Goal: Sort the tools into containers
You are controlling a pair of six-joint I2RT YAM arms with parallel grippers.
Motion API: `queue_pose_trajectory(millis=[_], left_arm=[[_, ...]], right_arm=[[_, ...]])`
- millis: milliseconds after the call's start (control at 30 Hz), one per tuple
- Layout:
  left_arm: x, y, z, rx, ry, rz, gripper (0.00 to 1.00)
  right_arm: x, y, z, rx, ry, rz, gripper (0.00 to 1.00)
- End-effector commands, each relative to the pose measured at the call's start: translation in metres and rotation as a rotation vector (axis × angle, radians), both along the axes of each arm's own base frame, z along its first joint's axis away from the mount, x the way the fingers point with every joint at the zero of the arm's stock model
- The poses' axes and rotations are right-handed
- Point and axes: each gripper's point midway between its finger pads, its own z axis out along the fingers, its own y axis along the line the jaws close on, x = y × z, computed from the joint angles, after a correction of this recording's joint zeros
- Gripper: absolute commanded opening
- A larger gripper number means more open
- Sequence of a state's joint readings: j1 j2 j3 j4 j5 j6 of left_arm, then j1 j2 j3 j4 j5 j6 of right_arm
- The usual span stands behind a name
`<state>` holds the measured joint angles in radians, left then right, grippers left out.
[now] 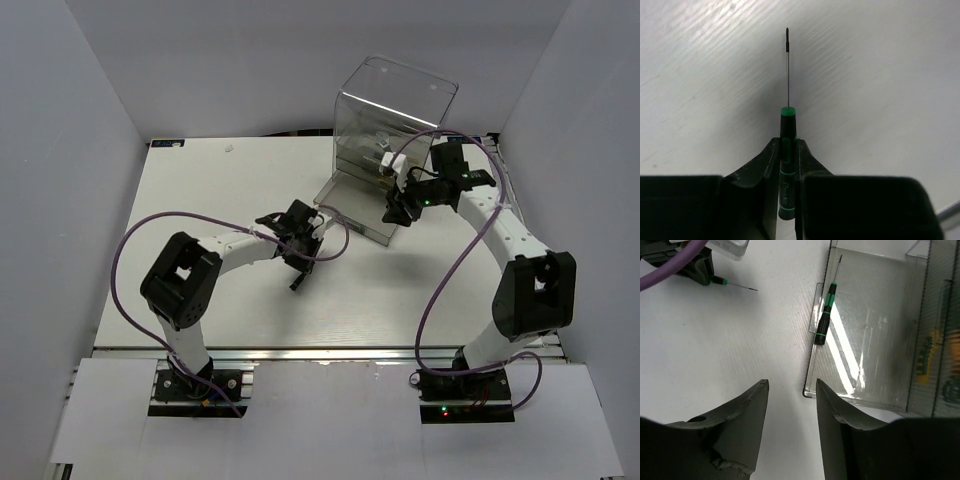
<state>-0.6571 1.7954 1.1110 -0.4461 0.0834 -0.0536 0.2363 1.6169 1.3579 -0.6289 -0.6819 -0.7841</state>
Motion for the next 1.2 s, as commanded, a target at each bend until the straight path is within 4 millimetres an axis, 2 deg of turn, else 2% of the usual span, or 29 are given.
queue_pose_trajectory(millis=[0,67,133,200,233,267,300,333,367,400,433,467,500,533,567,600,633,667,700,800,833,1000,1033,1100,1133,1167], left_arm=[[0.02,-0.059,0.065,-0.29,-0.034,0.028,0.0],[0.032,-0.082,0.087,-0.412,-0.025,0.053,0.0],[0.052,-0.101,0.118,-0.518,-0.073,0.06,0.0],[0.061,-0.114,0.131,-0.615,-0.036,0.103,0.0],[0.075,-0.12,0.148,-0.693,-0.052,0.127,0.0],[0.079,-0.125,0.154,-0.746,-0.024,0.159,0.0],[0.093,-0.127,0.154,-0.792,-0.008,0.213,0.0],[0.105,-0.131,0.164,-0.837,-0.02,0.231,0.0],[0.114,-0.132,0.164,-0.858,-0.009,0.262,0.0],[0.128,-0.133,0.151,-0.895,0.071,0.363,0.0],[0.141,-0.136,0.158,-0.928,0.078,0.391,0.0],[0.15,-0.138,0.155,-0.945,0.102,0.426,0.0],[0.161,-0.141,0.145,-0.986,0.163,0.492,0.0],[0.17,-0.145,0.152,-1.014,0.155,0.504,0.0],[0.179,-0.145,0.152,-1.034,0.175,0.571,0.15],[0.185,-0.146,0.14,-1.023,0.187,0.6,0.22],[0.193,-0.148,0.149,-1.04,0.178,0.609,0.25],[0.196,-0.147,0.146,-1.031,0.19,0.635,0.29],[0.201,-0.147,0.139,-1.019,0.188,0.657,0.38],[0.207,-0.146,0.143,-1.017,0.18,0.665,0.5],[0.208,-0.145,0.142,-1.015,0.181,0.667,0.58],[0.205,-0.143,0.151,-1.022,0.166,0.638,0.62],[0.202,-0.142,0.163,-1.031,0.146,0.614,0.61],[0.199,-0.132,0.17,-1.009,0.102,0.581,0.59],[0.193,-0.124,0.194,-1.014,0.04,0.541,0.57],[0.192,-0.112,0.199,-0.99,-0.008,0.52,0.55]], right_arm=[[-0.001,-0.009,0.023,0.042,-0.051,-0.033,0.49],[0.001,-0.018,0.028,0.039,-0.081,-0.058,0.49],[0.0,-0.023,0.028,0.037,-0.086,-0.072,0.5],[0.0,-0.028,0.029,0.039,-0.094,-0.087,0.5],[-0.002,-0.03,0.025,0.04,-0.081,-0.094,0.5],[-0.002,-0.032,0.025,0.042,-0.08,-0.103,0.49],[-0.003,-0.033,0.027,0.044,-0.088,-0.108,0.5],[-0.005,-0.034,0.024,0.044,-0.081,-0.111,0.5],[-0.006,-0.035,0.023,0.044,-0.076,-0.117,0.5],[-0.007,-0.035,0.024,0.046,-0.083,-0.119,0.5],[-0.009,-0.036,0.022,0.045,-0.078,-0.119,0.5],[-0.01,-0.036,0.023,0.044,-0.08,-0.122,0.5],[-0.01,-0.037,0.023,0.043,-0.084,-0.123,0.5],[-0.011,-0.039,0.022,0.042,-0.084,-0.125,0.5],[-0.012,-0.04,0.023,0.041,-0.088,-0.127,0.5],[-0.012,-0.04,0.023,0.043,-0.091,-0.127,0.5],[-0.013,-0.041,0.022,0.042,-0.089,-0.129,0.5],[-0.013,-0.042,0.022,0.043,-0.089,-0.131,0.5],[-0.014,-0.043,0.022,0.045,-0.089,-0.134,0.5],[-0.015,-0.044,0.02,0.048,-0.087,-0.135,0.49],[-0.015,-0.045,0.019,0.047,-0.087,-0.137,0.5],[-0.016,-0.043,0.017,0.058,-0.074,-0.127,0.5],[-0.017,-0.041,0.016,0.061,-0.072,-0.119,0.5],[-0.022,-0.038,0.016,0.072,-0.06,-0.087,0.5],[-0.024,-0.037,0.014,0.067,-0.07,-0.052,0.5],[-0.034,-0.034,0.011,0.081,-0.034,-0.017,0.5]])
